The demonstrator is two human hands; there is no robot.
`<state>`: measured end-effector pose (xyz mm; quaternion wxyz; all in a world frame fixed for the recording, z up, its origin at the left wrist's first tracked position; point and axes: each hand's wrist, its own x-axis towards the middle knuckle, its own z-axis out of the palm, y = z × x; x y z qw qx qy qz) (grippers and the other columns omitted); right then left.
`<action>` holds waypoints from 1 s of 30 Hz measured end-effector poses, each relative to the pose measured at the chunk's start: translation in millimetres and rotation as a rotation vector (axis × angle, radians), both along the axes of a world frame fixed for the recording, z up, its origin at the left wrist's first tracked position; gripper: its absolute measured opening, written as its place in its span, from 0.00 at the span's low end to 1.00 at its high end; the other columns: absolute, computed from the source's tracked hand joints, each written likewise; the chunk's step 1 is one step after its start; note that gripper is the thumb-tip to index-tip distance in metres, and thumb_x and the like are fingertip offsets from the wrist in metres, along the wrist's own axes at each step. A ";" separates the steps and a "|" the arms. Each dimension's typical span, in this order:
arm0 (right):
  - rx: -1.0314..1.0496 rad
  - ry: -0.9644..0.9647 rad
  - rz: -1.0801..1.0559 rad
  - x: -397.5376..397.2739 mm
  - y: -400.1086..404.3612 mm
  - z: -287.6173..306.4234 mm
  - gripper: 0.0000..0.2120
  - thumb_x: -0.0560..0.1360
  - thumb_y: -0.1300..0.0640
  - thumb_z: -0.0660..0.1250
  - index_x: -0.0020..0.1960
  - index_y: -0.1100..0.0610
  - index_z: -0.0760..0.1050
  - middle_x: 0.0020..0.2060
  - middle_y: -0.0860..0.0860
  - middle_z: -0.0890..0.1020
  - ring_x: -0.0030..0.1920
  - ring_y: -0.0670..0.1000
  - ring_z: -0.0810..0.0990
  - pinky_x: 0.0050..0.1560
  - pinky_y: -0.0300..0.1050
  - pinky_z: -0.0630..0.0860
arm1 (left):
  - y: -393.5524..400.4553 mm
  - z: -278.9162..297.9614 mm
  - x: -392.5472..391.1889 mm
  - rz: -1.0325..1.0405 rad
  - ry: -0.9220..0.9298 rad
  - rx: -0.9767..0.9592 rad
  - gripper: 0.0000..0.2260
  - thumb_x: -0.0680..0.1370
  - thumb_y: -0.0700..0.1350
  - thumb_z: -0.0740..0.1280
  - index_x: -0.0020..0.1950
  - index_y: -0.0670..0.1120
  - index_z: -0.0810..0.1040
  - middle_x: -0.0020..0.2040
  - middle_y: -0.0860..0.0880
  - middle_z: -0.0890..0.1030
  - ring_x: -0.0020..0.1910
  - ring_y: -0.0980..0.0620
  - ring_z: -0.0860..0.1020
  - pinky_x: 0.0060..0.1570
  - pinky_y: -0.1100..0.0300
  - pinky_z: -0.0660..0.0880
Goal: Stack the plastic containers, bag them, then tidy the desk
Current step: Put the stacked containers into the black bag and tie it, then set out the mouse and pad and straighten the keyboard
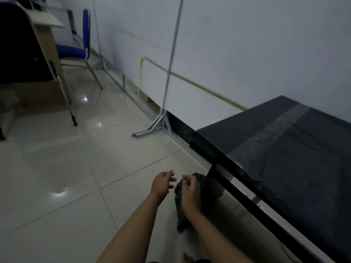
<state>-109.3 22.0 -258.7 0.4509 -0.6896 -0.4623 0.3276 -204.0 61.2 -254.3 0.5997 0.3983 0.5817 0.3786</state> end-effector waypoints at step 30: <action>0.554 -0.105 -0.177 199.3 -94.4 346.5 0.06 0.80 0.59 0.61 0.52 0.53 0.76 0.50 0.48 0.81 0.50 0.49 0.80 0.52 0.43 0.77 | -37.3 370.6 208.8 -0.269 -0.153 0.640 0.12 0.81 0.44 0.57 0.51 0.41 0.78 0.39 0.46 0.79 0.34 0.49 0.75 0.31 0.62 0.70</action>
